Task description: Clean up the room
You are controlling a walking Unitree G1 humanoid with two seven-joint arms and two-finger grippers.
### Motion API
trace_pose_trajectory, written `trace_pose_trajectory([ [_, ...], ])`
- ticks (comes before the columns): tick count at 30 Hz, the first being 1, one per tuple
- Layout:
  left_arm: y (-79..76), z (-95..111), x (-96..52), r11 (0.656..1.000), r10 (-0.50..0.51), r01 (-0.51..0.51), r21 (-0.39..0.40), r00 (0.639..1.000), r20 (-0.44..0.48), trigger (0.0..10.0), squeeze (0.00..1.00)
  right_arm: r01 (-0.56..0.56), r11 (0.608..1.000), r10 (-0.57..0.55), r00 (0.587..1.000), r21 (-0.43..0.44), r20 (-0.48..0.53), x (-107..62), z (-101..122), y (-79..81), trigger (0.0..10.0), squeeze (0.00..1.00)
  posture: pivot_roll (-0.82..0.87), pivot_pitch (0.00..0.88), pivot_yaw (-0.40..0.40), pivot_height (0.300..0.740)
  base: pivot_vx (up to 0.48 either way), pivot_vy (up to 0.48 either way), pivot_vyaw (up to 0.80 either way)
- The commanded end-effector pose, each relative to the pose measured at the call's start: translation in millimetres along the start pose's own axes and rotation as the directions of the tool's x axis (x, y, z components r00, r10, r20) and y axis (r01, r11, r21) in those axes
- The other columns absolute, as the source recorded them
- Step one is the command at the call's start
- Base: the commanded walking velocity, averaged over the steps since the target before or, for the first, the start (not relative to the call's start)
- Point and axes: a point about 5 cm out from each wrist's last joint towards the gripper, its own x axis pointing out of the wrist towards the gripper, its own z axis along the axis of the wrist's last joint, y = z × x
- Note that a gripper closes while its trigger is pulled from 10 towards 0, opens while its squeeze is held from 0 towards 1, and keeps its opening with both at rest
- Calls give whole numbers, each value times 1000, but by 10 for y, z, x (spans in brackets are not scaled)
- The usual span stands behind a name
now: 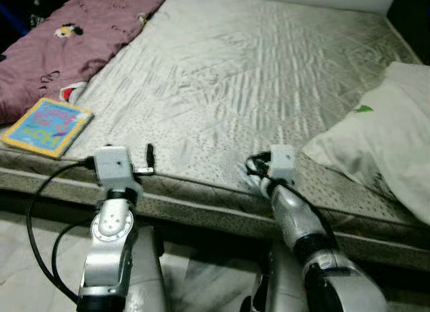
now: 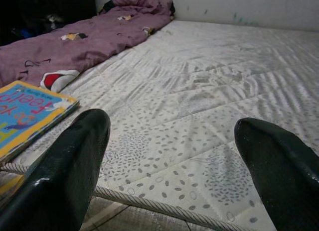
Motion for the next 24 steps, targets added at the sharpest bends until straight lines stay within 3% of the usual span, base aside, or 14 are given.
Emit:
trace_pose_trajectory([
  [1,-26,-1,11,1000,-23,22,13,1000,8,10000,0,-87,996,89,994,-34,60,-82,146,123,0,0,112,0,-31,540,0,0,0],
  [7,-45,-23,-29,999,-46,46,-15,999,11,10000,0,-146,984,163,968,-97,192,-232,354,258,0,0,119,0,-29,540,0,0,0],
  [9,-36,-30,-39,1000,-24,24,-21,1000,4,10000,0,-67,995,85,959,-78,270,-184,474,250,0,0,131,0,-29,540,0,0,0],
  [12,-28,-34,-47,999,-18,18,-38,1000,2,10000,0,-5,998,21,957,-57,291,-187,517,214,0,0,132,0,-29,540,0,0,0],
  [13,-20,-34,-56,998,-17,18,-52,1000,5,2863,0,51,998,-40,954,-29,298,-204,544,163,0,0,130,0,-28,540,0,0,0],
  [14,-16,-33,-58,999,-18,18,-50,1000,9,2863,0,67,998,-59,954,-17,295,-223,556,147,0,0,130,0,-28,540,0,0,0],
  [15,-7,-32,-59,999,-16,16,-39,1000,12,0,0,89,996,-83,953,-6,292,-242,564,119,0,0,118,0,-20,540,0,0,0],
  [23,-79,-56,-45,997,-46,47,-62,999,11,0,0,112,994,-107,952,-4,286,-367,598,-6,0,0,81,0,-16,540,0,0,0],
  [24,-88,-57,-44,997,-47,47,-64,999,12,0,0,123,992,-117,952,-2,284,-372,605,-22,1804,0,77,0,-16,540,0,0,0],
])
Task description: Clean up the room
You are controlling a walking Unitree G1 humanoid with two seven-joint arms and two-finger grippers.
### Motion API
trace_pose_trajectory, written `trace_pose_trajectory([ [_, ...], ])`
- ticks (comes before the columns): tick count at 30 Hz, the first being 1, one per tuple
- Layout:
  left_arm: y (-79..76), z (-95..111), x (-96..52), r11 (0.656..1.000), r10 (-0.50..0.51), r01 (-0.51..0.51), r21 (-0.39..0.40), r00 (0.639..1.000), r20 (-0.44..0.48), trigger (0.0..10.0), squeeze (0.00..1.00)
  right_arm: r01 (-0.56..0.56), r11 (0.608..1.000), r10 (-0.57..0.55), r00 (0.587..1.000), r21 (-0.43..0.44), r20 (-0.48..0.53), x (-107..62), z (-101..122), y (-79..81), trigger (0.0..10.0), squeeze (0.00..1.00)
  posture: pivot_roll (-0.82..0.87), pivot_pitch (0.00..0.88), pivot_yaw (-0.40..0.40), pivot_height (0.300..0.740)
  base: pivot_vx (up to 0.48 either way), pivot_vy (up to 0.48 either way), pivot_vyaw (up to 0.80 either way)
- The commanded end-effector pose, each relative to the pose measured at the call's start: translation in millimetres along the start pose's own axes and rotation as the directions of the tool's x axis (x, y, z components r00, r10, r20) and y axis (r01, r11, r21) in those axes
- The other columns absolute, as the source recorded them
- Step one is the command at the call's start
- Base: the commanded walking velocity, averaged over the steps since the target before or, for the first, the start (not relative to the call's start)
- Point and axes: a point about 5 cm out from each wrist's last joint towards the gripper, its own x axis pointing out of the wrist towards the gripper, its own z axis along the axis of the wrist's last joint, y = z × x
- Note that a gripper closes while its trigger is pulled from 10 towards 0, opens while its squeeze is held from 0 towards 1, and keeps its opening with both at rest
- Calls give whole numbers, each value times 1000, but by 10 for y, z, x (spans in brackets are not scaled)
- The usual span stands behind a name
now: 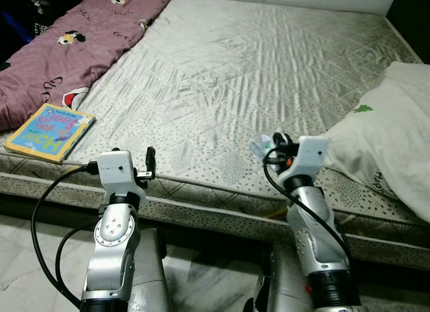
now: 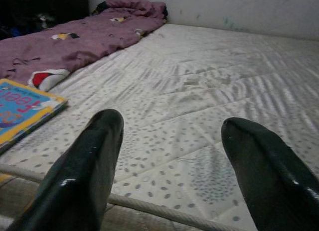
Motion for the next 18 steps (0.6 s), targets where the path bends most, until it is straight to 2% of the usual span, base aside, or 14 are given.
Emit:
trace_pose_trajectory([
  [1,-35,1,12,1000,-10,10,-8,1000,5,0,0,6,1000,-6,1000,-6,12,9,68,-31,10000,0,74,0,-16,540,0,0,0],
  [6,-69,-10,7,1000,-9,9,-14,1000,2,0,0,1,1000,-1,1000,-7,4,29,96,-25,10000,0,78,0,-19,540,0,0,0],
  [7,-68,-8,5,1000,-10,10,-13,1000,2,1529,0,4,1000,-4,1000,-9,1,32,100,-24,10000,0,81,0,-20,540,0,0,0],
  [8,-67,-8,4,1000,-10,10,-12,1000,3,1529,0,8,1000,-8,1000,-10,-3,31,106,-25,10000,0,81,0,-20,540,0,0,0],
  [9,-60,-7,3,1000,-9,9,-11,1000,3,1059,0,14,1000,-14,1000,-8,-4,32,108,-27,10000,0,81,0,-20,545,0,0,-419],
  [10,-39,-6,0,1000,-5,5,-9,1000,5,0,0,18,1000,-18,1000,7,-8,40,108,-23,10000,0,87,0,-22,553,0,0,-431],
  [14,-25,-6,0,1000,-2,2,-5,1000,7,0,0,13,1000,-13,1000,13,-12,50,115,-9,10000,0,87,0,-23,574,0,0,-431],
  [15,-29,-8,-1,1000,-2,2,-4,1000,6,1608,0,12,1000,-12,1000,13,-14,53,117,-8,10000,0,87,0,-24,578,0,0,-425],
  [16,-37,-10,-1,1000,-4,4,-4,1000,4,8157,0,12,1000,-12,1000,13,-15,57,118,-8,10000,0,87,0,-24,582,0,0,-419],
  [17,-37,-10,-1,1000,-4,4,-4,1000,4,8157,0,12,1000,-12,1000,13,-15,57,118,-8,10000,0,87,0,-24,582,0,0,-419],
  [18,-54,-21,0,1000,-8,8,-5,1000,-6,10000,0,15,1000,-14,1000,12,-17,67,120,-14,10000,0,86,0,-23,591,0,0,-425],
])
